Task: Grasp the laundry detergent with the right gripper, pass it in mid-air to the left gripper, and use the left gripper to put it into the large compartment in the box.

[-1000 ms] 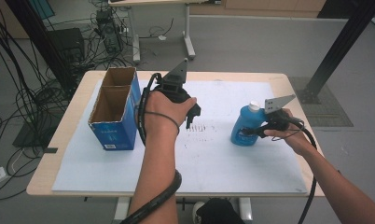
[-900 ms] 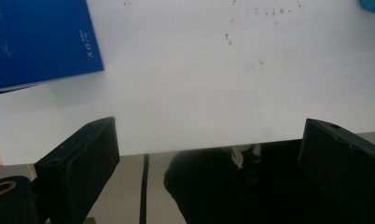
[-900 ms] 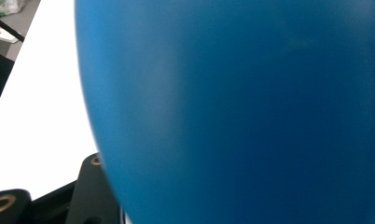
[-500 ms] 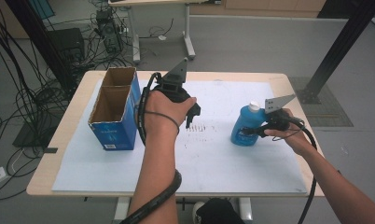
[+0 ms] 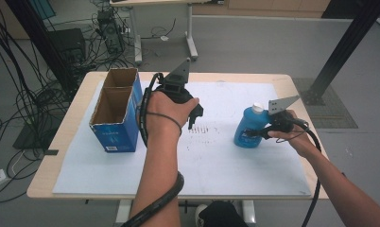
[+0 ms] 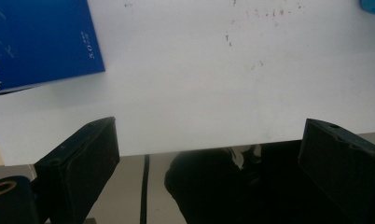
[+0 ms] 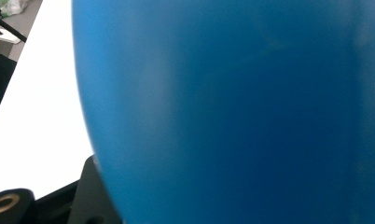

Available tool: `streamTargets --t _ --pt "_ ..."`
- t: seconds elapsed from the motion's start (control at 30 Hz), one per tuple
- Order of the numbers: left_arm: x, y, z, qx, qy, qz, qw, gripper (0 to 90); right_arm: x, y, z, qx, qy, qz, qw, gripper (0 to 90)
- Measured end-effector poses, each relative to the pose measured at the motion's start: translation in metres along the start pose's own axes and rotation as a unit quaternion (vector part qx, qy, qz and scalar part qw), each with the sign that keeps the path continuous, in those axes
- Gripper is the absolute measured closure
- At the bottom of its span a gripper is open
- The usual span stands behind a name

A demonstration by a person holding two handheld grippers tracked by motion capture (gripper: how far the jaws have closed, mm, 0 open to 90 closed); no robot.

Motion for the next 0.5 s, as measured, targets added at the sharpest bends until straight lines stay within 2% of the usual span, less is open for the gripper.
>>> streamTargets --t 0.5 --pt "0.001 -0.002 -0.0022 -0.001 0.0 0.0 1.0 5.6 0.0002 -0.0001 -0.0005 0.003 0.001 0.001 1.0 43.0"
Point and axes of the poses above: each handheld gripper's, and its own axes: y roughly forward along the jaws, x roughly out of its underside, z roughly to its right, the point moved 7 cm from there along y, roughly forward along the jaws, and after that the axes turned 12 degrees about -x, right-handed, at the moved point
